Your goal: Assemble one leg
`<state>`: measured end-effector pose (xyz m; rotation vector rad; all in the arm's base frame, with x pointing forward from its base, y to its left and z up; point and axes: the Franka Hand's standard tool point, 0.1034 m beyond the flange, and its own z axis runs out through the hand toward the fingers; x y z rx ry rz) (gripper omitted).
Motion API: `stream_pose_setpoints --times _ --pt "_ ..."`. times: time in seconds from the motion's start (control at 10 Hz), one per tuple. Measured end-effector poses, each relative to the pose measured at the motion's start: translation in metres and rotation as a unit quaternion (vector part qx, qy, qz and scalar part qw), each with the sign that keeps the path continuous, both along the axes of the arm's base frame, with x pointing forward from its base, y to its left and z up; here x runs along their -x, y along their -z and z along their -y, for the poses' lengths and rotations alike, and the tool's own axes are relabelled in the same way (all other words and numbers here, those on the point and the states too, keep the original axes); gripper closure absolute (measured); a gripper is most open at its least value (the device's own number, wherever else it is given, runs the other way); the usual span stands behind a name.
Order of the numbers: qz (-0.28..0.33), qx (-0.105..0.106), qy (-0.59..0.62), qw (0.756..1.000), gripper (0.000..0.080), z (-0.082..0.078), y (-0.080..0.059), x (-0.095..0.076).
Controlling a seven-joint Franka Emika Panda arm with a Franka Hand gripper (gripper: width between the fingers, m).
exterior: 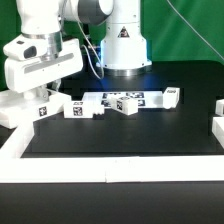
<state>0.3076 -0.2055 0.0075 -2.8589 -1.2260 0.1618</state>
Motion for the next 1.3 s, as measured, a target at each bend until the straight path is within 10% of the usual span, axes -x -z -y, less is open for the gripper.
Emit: stream_pose_setpoints --times 0.5,1.0,1.3 --pt "0.013 0.001 -0.004 1.000 0.0745 -0.010 -0.017 -0.004" --pt "0.088 0.038 -0.062 0.993 0.0745 -0.051 -0.101 -0.049" --pt "0.084 0.041 -0.077 0.993 0.0745 -0.073 -0.100 -0.061"
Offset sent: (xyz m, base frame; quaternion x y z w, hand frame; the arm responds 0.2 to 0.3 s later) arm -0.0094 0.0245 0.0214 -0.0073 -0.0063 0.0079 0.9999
